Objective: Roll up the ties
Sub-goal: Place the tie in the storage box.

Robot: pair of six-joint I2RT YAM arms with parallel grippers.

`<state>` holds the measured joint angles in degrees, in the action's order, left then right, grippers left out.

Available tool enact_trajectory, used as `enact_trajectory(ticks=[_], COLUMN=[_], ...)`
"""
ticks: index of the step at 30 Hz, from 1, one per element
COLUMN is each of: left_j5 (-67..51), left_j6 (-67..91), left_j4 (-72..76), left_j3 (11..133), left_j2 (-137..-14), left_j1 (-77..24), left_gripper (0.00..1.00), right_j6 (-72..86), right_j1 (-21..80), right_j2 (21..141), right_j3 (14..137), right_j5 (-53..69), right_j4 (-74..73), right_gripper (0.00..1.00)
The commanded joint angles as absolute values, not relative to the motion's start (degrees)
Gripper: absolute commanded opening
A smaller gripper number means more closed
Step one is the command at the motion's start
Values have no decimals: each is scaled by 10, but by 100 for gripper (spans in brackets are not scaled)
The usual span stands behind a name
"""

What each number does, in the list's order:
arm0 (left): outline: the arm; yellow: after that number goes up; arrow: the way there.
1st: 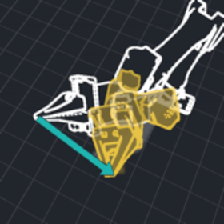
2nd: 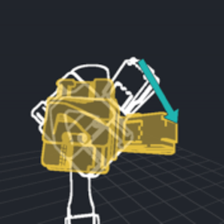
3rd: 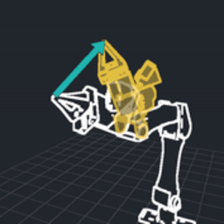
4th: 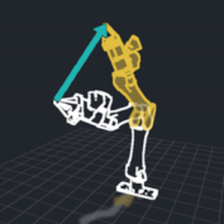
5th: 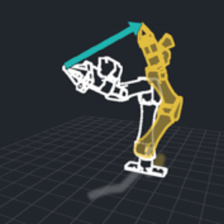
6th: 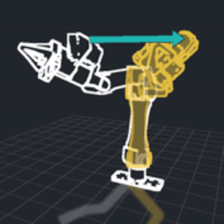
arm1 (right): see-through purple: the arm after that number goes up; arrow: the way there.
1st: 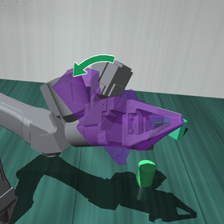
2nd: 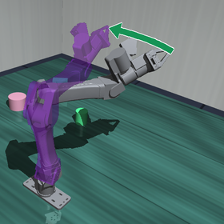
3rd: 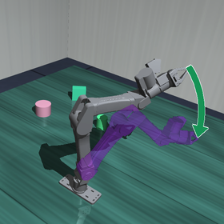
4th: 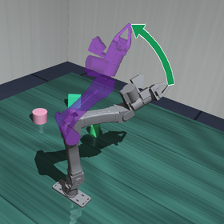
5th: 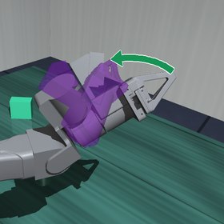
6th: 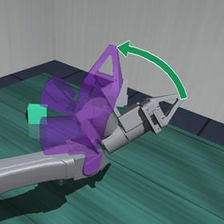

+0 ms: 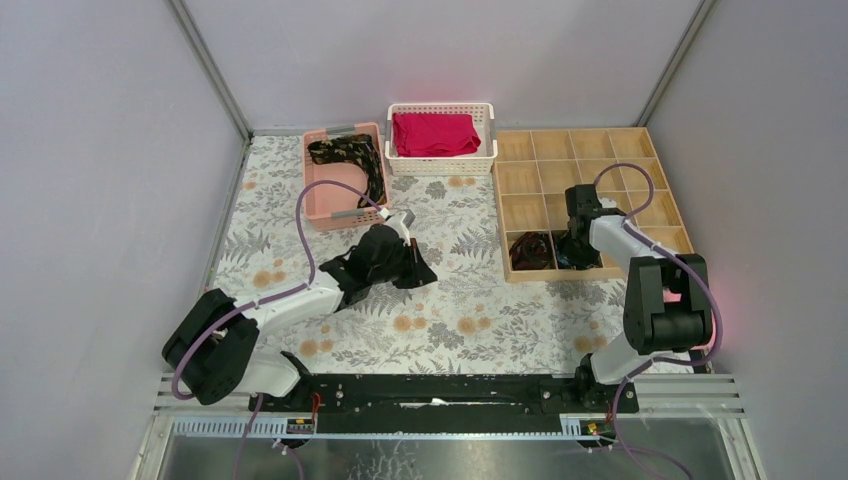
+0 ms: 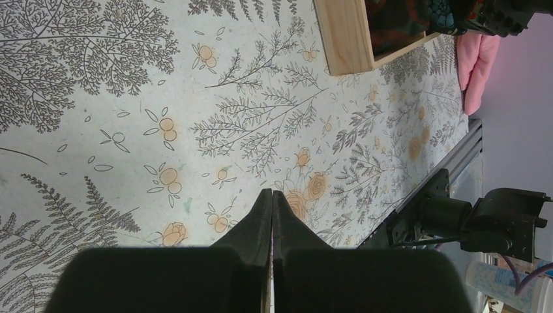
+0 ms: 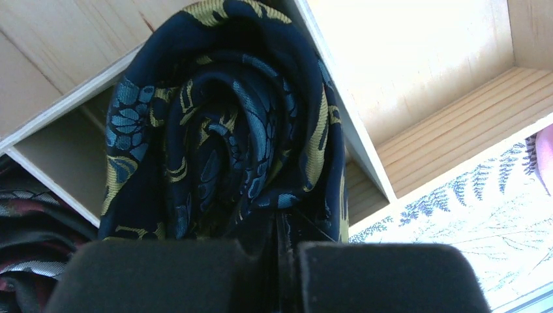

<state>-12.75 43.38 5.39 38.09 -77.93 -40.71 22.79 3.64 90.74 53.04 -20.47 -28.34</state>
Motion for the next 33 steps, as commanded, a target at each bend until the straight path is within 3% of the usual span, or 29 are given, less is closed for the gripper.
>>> enact_trajectory(ticks=[1, 11, 19, 33], left_j5=[-132, -123, -127, -137], left_j6=[434, 434, 436, 443], left_j4=[83, 85, 89, 101], left_j3=[368, 375, 391, 387], left_j2=[-774, -787, -810, -831], left_j1=[-404, -404, -404, -404], left_gripper=[0, 0, 0, 0], right_j6=[234, 227, 221, 226], right_j1=[34, 35, 37, 37], right_j2=[886, 754, 751, 807], right_j3=[523, 560, 521, 461], right_j5=[-196, -141, -22, -76], right_j4=[-308, -267, -290, -284], right_gripper=[0, 0, 0, 0])
